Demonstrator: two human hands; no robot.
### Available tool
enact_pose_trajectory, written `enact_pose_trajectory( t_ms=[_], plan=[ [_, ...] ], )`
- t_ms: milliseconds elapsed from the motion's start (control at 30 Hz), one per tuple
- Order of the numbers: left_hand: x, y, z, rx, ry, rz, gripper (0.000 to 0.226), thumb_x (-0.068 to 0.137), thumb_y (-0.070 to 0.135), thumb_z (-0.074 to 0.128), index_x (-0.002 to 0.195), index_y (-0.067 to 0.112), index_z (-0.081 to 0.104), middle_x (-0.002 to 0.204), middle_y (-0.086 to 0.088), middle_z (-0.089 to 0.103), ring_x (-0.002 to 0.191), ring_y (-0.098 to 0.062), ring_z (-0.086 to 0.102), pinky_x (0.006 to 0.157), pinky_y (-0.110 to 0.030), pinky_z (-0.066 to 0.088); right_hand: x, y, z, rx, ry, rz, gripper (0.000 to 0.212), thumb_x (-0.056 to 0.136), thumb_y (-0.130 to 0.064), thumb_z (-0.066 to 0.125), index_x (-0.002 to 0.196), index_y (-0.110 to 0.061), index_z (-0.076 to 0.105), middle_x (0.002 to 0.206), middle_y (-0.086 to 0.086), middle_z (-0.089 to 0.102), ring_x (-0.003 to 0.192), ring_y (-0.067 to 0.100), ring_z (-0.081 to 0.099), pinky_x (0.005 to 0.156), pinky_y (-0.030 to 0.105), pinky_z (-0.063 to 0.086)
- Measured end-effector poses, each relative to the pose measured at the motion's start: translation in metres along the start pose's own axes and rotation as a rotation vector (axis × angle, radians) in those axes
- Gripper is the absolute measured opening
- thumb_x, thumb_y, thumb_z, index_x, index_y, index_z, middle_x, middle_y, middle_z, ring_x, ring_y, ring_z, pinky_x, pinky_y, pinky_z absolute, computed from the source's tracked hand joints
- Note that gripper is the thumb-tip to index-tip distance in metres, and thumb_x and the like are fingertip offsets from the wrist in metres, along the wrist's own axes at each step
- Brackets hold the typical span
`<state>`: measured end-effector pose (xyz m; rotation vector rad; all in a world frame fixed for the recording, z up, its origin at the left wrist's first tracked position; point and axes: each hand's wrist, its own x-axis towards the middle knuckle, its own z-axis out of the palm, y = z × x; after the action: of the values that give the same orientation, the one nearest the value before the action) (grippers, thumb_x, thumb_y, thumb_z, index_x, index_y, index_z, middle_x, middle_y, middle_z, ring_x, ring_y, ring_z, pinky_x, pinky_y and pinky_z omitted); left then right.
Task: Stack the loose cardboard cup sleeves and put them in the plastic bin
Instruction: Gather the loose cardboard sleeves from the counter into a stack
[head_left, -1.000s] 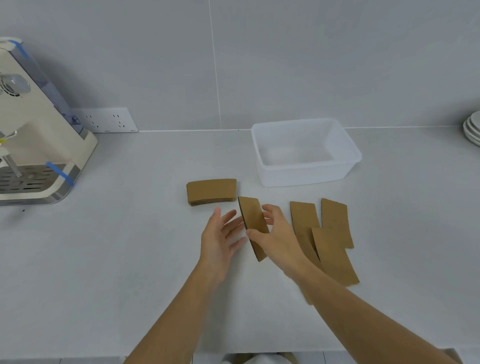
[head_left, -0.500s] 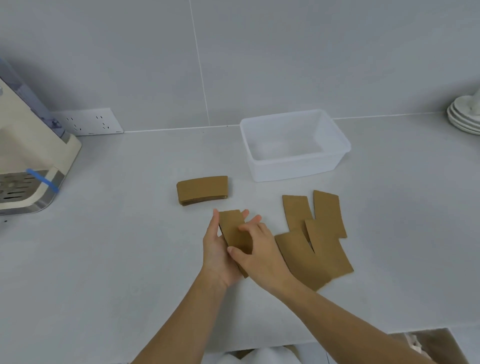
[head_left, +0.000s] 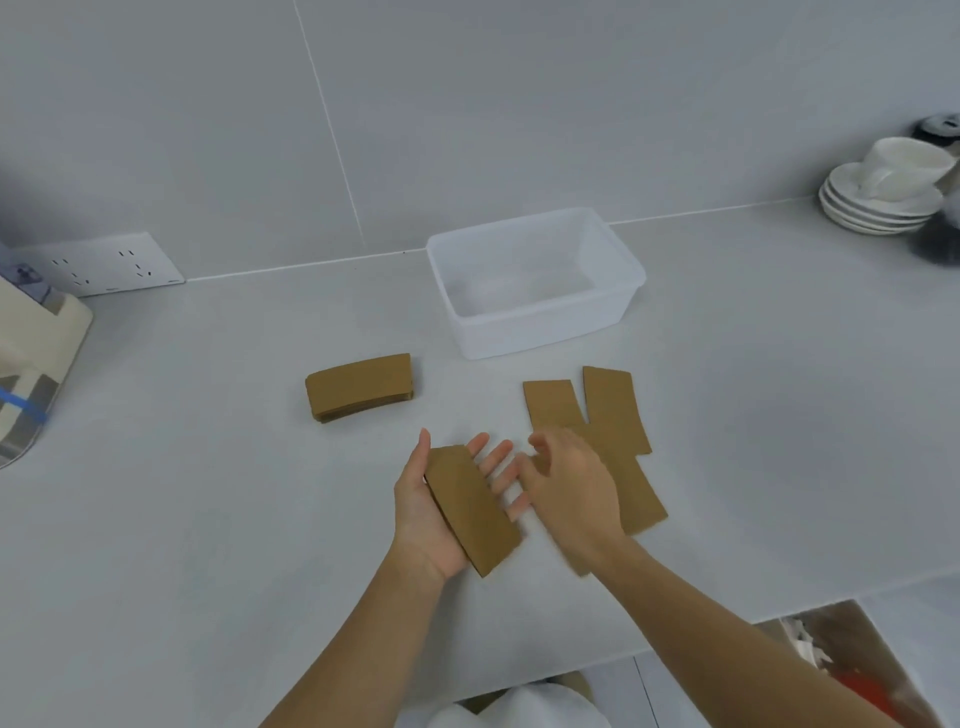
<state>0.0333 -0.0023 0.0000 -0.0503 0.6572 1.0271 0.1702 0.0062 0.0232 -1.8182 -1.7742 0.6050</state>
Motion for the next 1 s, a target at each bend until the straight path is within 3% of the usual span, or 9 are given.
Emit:
enact_pose_trajectory(
  t_ms=[133,300,467,667,833,1000],
  plan=[
    [0.004,0.002,-0.004,-0.001,-0.016,0.016,0.074,0.068,0.060,0.061,0.123,0.011,0.059,0.122,-0.012,0.066,0.110,-0.034,0.062,0.093,-0.053,0.047,0.000,0.018,0.003,-0.200,0.015,0.043,0.053,0.084,-0.043,0.053,0.128,-0.015,0.043,0.133,0.003,0.049,0.126,0.021,0.037,0.102,0.032,0.028],
    [0.008,0.004,-0.007,-0.001,0.002,0.026,0.071,0.071,0.062,0.057,0.120,0.011,0.061,0.120,-0.012,0.067,0.107,-0.033,0.064,0.081,-0.053,0.054,-0.011,0.031,0.012,-0.310,-0.064,0.109,0.074,0.083,-0.056,0.048,0.140,-0.016,0.024,0.147,0.004,0.033,0.136,0.022,0.026,0.109,0.037,0.022],
    [0.009,0.009,-0.010,-0.020,0.015,0.058,0.071,0.074,0.063,0.055,0.122,0.012,0.059,0.120,-0.013,0.067,0.107,-0.033,0.064,0.092,-0.053,0.047,-0.017,0.031,0.013,-0.354,-0.089,0.097,0.076,0.079,-0.053,0.055,0.138,-0.016,0.025,0.146,0.003,0.033,0.135,0.022,0.026,0.107,0.037,0.023],
    [0.006,0.016,-0.013,-0.039,0.033,0.085,0.069,0.073,0.063,0.055,0.120,0.012,0.061,0.118,-0.013,0.068,0.106,-0.032,0.064,0.089,-0.053,0.049,-0.018,0.022,0.012,-0.374,-0.082,0.096,0.060,0.082,-0.034,0.054,0.132,-0.014,0.029,0.134,0.004,0.044,0.123,0.023,0.038,0.100,0.034,0.030],
    [0.002,0.019,-0.013,-0.046,0.039,0.088,0.069,0.073,0.063,0.056,0.120,0.012,0.061,0.118,-0.014,0.068,0.107,-0.033,0.064,0.092,-0.053,0.047,-0.009,0.010,0.007,-0.189,-0.101,0.171,0.061,0.079,-0.029,0.058,0.131,-0.013,0.032,0.133,0.005,0.044,0.125,0.023,0.036,0.103,0.036,0.027],
    [-0.002,0.021,-0.010,-0.040,0.059,0.084,0.069,0.072,0.065,0.055,0.118,0.014,0.063,0.117,-0.013,0.068,0.104,-0.032,0.066,0.087,-0.051,0.051,0.000,-0.016,-0.003,0.065,-0.039,0.111,0.055,0.079,-0.029,0.062,0.127,-0.014,0.039,0.129,0.003,0.045,0.120,0.019,0.036,0.102,0.034,0.027]
  ],
)
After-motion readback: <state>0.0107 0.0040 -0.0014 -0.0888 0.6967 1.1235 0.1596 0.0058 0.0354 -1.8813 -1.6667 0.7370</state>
